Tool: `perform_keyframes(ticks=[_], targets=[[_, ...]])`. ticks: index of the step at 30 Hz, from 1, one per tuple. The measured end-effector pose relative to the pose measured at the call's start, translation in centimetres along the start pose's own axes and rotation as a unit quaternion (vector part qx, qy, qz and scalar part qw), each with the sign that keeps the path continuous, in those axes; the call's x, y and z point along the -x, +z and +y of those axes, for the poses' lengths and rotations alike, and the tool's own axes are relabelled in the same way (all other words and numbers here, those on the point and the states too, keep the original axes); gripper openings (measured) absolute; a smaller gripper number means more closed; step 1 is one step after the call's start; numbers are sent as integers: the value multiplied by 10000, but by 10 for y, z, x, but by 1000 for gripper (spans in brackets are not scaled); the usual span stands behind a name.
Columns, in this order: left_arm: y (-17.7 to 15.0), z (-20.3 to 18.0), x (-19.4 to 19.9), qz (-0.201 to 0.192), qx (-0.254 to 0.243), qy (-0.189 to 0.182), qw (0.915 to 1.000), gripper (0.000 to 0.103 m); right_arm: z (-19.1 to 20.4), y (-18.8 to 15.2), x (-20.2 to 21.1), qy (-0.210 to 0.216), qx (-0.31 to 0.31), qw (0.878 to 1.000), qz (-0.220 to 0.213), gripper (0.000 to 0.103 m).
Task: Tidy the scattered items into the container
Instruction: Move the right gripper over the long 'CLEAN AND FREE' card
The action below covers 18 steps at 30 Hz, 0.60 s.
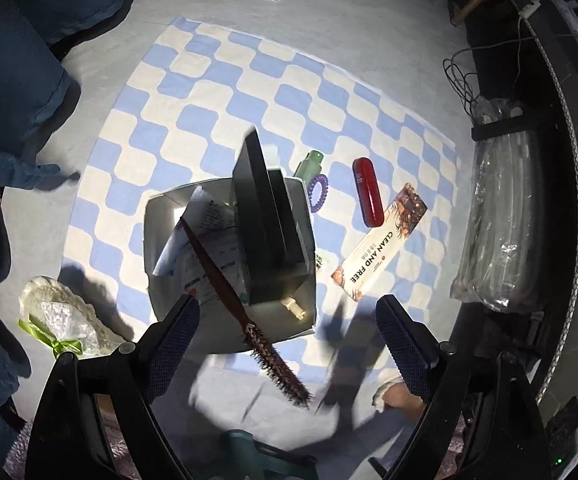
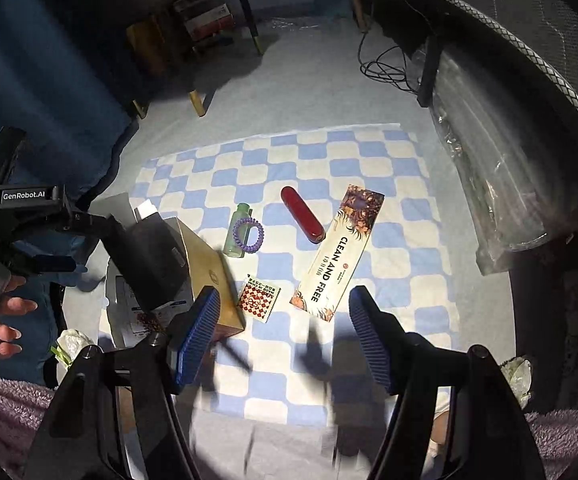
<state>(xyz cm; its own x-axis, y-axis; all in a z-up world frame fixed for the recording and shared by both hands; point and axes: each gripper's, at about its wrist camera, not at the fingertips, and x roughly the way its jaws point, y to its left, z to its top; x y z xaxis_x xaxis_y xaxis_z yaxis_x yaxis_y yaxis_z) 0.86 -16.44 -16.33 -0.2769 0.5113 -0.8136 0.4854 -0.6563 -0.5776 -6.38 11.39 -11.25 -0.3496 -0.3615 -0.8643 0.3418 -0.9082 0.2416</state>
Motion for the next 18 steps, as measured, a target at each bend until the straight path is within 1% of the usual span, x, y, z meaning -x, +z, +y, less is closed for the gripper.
perform_keyframes(ticks=[4,7,9,11,14,16,18], targets=[[-1,-2,-5,325,-97,-123,9993,89,-9,-3,-15,12,-199,9998,70,68],[-3,-6,-3,551,-299,-220,9978,89,-30,-7,-39,120,-629,9971,419,68],[-5,-12,2,628,-522,-224,9964,89,-50,-13,-59,331,-1086,9913,662,68],[-10,-23,10,567,-854,-40,9947,89,-69,-20,-76,475,-1525,9835,849,68],[-22,-42,32,245,-1457,281,9886,89,-104,-34,-101,413,-2258,9681,1008,68],[-30,-53,48,41,-1792,341,9832,89,-124,-45,-116,277,-2635,9575,1140,68],[-35,-61,61,-110,-1925,216,9810,89,-137,-54,-133,213,-2821,9495,1357,68]])
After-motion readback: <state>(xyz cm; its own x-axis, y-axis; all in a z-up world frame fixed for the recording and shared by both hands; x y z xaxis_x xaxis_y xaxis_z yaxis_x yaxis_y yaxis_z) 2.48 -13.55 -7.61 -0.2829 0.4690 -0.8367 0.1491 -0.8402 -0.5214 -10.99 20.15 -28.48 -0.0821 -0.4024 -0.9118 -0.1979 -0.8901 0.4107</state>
